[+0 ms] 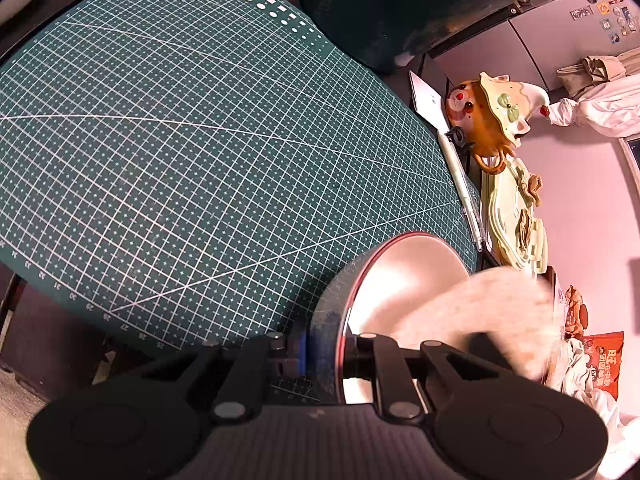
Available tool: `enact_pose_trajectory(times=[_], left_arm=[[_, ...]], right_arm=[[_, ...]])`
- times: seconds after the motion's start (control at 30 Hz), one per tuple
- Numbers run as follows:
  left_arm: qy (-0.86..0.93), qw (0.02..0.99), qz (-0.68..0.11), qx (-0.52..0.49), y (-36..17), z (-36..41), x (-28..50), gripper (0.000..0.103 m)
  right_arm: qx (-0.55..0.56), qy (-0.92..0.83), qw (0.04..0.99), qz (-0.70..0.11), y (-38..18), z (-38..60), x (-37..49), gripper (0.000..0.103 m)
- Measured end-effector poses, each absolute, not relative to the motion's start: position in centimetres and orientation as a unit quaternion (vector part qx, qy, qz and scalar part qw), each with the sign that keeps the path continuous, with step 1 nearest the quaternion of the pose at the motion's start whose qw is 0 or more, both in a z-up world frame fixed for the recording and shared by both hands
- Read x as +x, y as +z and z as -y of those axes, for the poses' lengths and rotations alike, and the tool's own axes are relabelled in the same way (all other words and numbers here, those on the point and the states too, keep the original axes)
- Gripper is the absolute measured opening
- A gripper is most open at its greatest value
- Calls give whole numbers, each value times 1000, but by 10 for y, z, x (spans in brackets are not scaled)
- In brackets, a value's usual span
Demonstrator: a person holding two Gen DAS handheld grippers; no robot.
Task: Clean bowl
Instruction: 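Keep wiping the sponge around the bowl interior with the right gripper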
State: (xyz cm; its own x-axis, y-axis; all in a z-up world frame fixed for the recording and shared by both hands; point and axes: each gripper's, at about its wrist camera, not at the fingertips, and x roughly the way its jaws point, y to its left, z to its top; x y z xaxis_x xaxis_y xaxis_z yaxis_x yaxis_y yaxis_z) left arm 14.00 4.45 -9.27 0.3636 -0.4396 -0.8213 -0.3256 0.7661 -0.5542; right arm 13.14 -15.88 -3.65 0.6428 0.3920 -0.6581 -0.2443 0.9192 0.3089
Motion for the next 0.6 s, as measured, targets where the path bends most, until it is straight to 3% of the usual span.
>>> enact_pose_trajectory(times=[0.13, 0.37, 0.5, 0.6], left_arm=[[-39, 754, -563, -337, -93, -46, 139, 15], [-40, 752, -564, -339, -94, -47, 138, 15], [-41, 752, -565, -338, -94, -48, 142, 15], [-41, 752, -565, -338, -94, -50, 143, 15]], right_arm=[[47, 161, 904, -394, -52, 144, 133, 12], [-39, 121, 941, -315, -32, 139, 114, 13], [0, 127, 950, -285, -11, 155, 111, 13], [102, 169, 929, -314, -8, 178, 120, 13]])
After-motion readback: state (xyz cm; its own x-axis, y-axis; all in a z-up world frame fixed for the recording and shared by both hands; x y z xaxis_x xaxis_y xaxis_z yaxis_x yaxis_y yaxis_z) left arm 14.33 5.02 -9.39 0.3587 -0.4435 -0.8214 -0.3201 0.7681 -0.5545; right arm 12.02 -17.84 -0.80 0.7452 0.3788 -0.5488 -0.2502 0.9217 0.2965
